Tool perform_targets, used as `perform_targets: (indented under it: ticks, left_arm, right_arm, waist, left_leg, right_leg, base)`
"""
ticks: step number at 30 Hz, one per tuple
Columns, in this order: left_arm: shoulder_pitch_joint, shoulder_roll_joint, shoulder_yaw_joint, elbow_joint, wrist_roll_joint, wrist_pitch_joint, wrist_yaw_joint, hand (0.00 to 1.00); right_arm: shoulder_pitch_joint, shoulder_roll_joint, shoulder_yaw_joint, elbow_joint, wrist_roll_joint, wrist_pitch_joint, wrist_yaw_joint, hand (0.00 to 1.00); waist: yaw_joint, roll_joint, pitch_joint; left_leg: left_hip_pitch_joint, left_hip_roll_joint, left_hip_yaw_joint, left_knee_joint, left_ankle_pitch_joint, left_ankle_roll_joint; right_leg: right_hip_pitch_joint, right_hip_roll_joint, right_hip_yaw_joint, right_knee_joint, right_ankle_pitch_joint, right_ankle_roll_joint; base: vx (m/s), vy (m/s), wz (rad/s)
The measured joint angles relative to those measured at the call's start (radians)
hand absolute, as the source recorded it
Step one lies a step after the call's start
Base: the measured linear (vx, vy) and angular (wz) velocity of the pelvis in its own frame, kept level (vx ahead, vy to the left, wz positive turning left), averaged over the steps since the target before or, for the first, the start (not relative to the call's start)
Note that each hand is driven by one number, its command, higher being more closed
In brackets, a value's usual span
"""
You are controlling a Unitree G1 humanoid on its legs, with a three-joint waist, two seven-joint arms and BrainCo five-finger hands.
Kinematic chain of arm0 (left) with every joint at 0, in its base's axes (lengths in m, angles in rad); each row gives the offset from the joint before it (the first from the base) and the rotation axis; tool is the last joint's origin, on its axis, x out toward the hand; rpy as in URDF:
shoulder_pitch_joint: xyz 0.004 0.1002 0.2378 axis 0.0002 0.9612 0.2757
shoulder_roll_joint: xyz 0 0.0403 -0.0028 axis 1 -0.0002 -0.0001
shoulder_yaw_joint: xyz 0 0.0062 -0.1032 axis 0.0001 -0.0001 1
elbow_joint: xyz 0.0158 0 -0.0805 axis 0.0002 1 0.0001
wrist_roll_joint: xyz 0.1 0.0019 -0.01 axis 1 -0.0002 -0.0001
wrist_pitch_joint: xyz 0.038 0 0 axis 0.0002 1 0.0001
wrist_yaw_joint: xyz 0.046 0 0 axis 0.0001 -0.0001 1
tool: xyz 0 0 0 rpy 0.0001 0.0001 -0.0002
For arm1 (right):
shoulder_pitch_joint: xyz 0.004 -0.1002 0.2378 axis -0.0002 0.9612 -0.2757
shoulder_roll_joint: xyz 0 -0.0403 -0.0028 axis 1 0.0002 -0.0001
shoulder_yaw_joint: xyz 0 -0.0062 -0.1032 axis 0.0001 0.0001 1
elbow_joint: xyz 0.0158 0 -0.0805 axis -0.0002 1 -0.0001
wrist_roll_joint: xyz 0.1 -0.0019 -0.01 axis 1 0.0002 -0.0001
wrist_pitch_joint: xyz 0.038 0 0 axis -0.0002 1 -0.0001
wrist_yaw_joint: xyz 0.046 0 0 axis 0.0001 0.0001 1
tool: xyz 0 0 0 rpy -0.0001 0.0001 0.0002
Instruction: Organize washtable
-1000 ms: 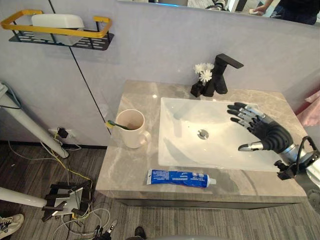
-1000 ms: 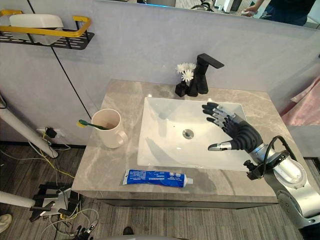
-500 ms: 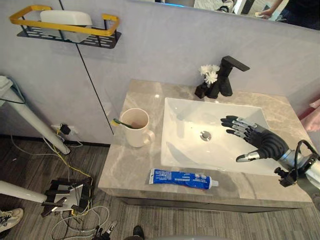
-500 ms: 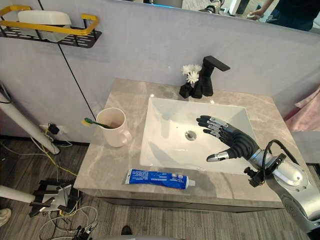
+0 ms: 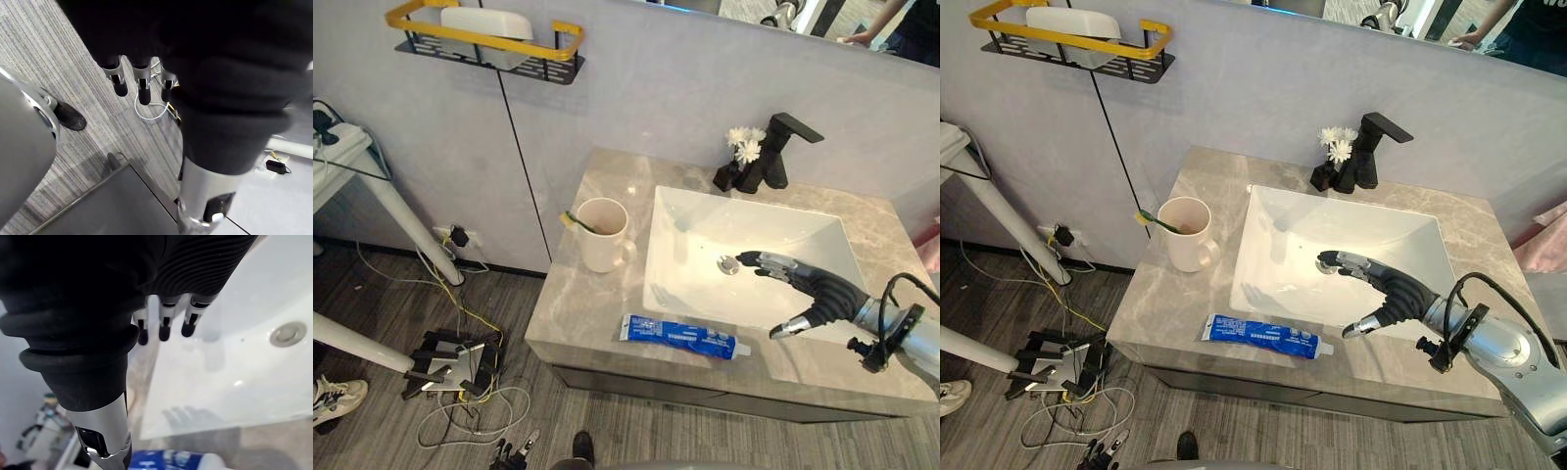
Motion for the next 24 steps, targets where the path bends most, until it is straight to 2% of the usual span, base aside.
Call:
perform_targets:
  ticks: [4, 8, 15, 24]
  left_arm:
    - [0.001, 0.000, 0.004, -0.003, 0.002, 0.009, -0.001, 0.00]
    - [0.006, -0.008, 0.026, -0.019, 0.006, 0.021, -0.003, 0.00]
    - [0.024, -0.008, 0.030, -0.050, 0.014, 0.027, -0.004, 0.00]
    - [0.028, -0.006, 0.030, -0.060, 0.016, 0.031, -0.003, 0.00]
  right_arm:
    - [-0.015, 0.001, -0.039, 0.036, -0.186, 0.001, -0.023, 0.00]
    - [-0.030, 0.022, -0.071, 0.042, -0.294, 0.000, -0.026, 0.00]
    - [-0.057, 0.095, -0.078, 0.042, -0.322, 0.000, -0.027, 0.00]
    - [-0.109, 0.135, -0.076, 0.043, -0.331, 0.001, -0.033, 0.00]
  waist:
    - [-0.002, 0.000, 0.000]
    - [-0.003, -0.001, -0.001]
    - [-0.001, -0.016, -0.012]
    - [0.005, -0.023, -0.016]
  left_leg:
    - [-0.007, -0.009, -0.012, -0.007, 0.004, 0.003]
    - [-0.016, -0.009, -0.019, -0.008, 0.014, 0.006]
    - [-0.026, -0.007, -0.021, -0.008, 0.022, 0.009]
    - [-0.027, -0.006, -0.020, -0.005, 0.024, 0.009]
  right_leg:
    - [-0.001, -0.008, -0.010, 0.003, -0.003, 0.004]
    - [-0.009, -0.008, -0.013, 0.008, -0.003, 0.004]
    - [-0.020, -0.007, -0.013, 0.013, -0.003, 0.004]
    - [-0.023, -0.006, -0.011, 0.015, -0.003, 0.004]
  base:
    - [-0.05, 0.038, 0.10]
    - [-0.04, 0.024, 0.06]
    - [0.00, 0.000, 0.00]
    - [0.00, 0.000, 0.00]
